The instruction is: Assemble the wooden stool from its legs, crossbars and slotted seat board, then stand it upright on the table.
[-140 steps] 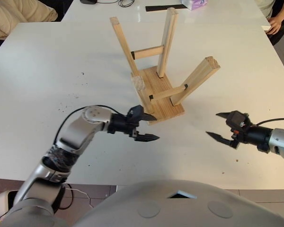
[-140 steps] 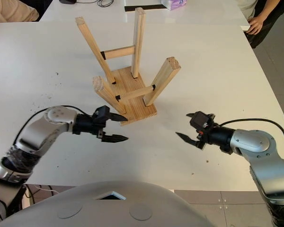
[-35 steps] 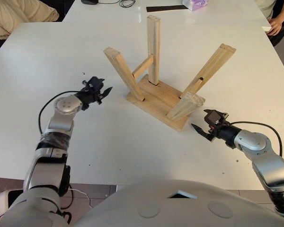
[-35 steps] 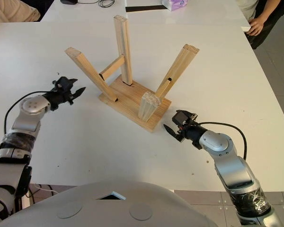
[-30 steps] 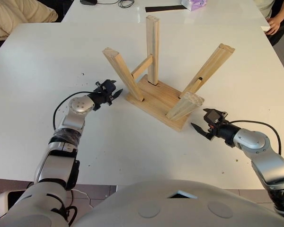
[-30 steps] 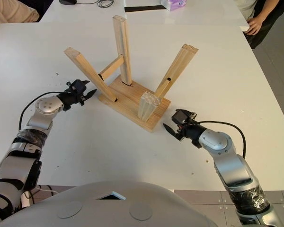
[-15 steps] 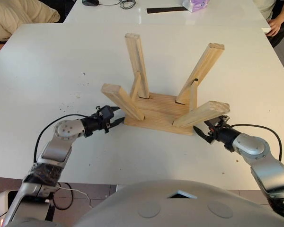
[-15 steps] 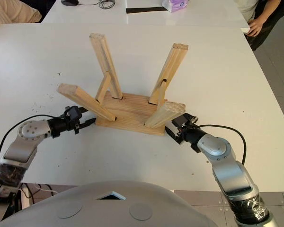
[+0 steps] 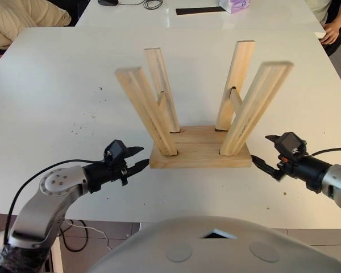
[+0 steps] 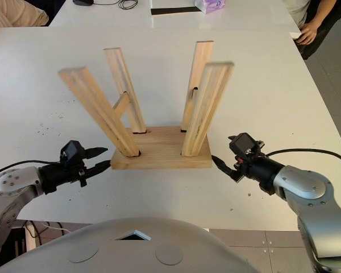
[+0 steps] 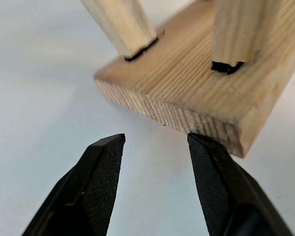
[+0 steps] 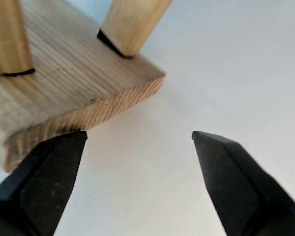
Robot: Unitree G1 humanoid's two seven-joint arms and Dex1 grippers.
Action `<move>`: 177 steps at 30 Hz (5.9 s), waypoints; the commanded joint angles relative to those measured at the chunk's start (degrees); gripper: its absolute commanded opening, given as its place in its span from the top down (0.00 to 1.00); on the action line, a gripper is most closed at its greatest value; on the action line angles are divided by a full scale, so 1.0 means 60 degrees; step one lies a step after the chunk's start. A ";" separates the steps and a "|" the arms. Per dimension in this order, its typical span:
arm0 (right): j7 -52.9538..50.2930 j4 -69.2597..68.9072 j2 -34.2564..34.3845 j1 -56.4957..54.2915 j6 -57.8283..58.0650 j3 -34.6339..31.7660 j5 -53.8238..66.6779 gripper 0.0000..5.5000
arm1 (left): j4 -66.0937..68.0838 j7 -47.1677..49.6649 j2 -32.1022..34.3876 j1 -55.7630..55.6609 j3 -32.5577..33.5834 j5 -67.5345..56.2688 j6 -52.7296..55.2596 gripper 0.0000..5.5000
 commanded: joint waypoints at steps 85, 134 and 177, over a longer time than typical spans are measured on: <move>0.4207 0.2115 -0.1773 -0.0429 -0.1908 0.0801 0.4499 0.75 | 0.1286 -0.5740 0.1067 -0.1658 -0.0452 -0.2562 -0.1094 0.75; -0.2377 1.0035 -0.2610 -0.8901 0.3195 0.3504 1.3315 0.66 | 0.7625 -0.1124 0.2032 -1.0459 -0.1555 -0.7716 0.6671 0.63; 0.3843 0.6219 -0.1617 -0.2354 -0.5751 0.2899 0.1598 0.11 | 0.9024 -0.5247 -0.0882 -0.4638 -0.0881 0.2339 -0.7740 0.06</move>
